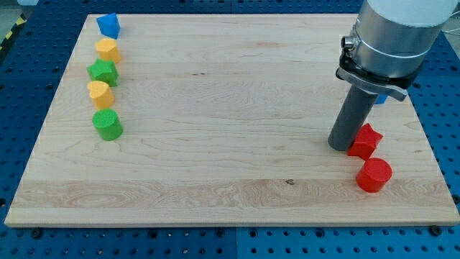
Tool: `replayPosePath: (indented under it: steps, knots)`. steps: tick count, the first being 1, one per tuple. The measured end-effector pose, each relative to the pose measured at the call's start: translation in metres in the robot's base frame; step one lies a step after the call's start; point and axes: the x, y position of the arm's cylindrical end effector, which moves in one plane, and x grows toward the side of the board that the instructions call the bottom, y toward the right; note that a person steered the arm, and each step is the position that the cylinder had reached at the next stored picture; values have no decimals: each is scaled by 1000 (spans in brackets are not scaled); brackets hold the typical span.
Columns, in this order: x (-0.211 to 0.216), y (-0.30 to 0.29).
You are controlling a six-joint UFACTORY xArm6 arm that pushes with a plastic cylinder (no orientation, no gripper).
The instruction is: Move blue cube towards red star
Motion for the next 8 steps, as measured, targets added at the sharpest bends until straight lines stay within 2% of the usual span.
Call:
replayPosePath:
  steps: [2, 3, 4, 5, 6, 7, 8]
  knots:
    - [-115, -48]
    - [-164, -33]
    - [-175, 33]
    - [-167, 104]
    - [-143, 136]
    - [-125, 115]
    - [-125, 77]
